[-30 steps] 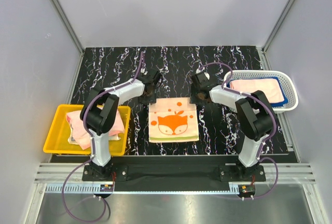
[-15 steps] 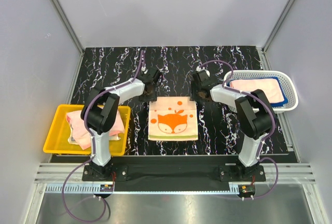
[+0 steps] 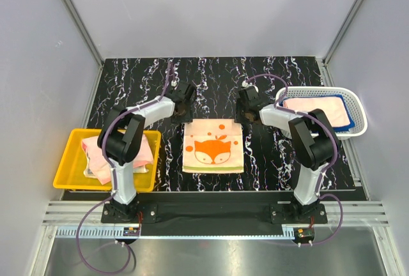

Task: Fold and stack the towels
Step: Fold the towel, then neatly place the folded towel into the bin

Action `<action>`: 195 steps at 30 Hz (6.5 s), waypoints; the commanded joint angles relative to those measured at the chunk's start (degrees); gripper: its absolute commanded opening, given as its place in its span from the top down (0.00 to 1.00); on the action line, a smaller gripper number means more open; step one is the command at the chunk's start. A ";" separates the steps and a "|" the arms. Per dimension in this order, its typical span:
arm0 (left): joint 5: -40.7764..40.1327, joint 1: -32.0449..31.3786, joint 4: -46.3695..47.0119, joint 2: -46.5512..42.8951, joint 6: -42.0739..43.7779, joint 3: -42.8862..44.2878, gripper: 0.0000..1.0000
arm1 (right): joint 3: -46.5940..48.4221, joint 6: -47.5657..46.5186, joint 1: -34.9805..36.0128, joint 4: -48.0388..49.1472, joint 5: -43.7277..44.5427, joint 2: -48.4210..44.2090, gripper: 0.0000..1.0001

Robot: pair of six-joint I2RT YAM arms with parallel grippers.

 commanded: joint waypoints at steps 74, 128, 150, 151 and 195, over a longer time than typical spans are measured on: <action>14.06 1.36 22.16 -32.15 -6.84 -30.50 1.00 | -26.25 5.58 -0.43 6.84 -11.06 -33.70 0.99; 7.12 -9.10 14.34 -24.25 -12.29 -31.29 0.85 | -34.34 18.06 9.42 -0.01 -4.20 -37.73 0.86; 2.63 -10.67 2.66 -27.41 -6.58 -23.22 0.75 | -29.87 18.50 9.42 -11.44 4.41 -45.57 0.36; 2.72 -11.12 2.13 -27.67 -6.32 -21.38 0.74 | -29.08 17.80 9.42 -11.27 4.76 -45.39 0.34; -1.84 -26.06 0.03 -32.84 -9.84 -11.70 0.76 | -14.77 13.42 13.11 -15.37 13.35 -22.80 1.00</action>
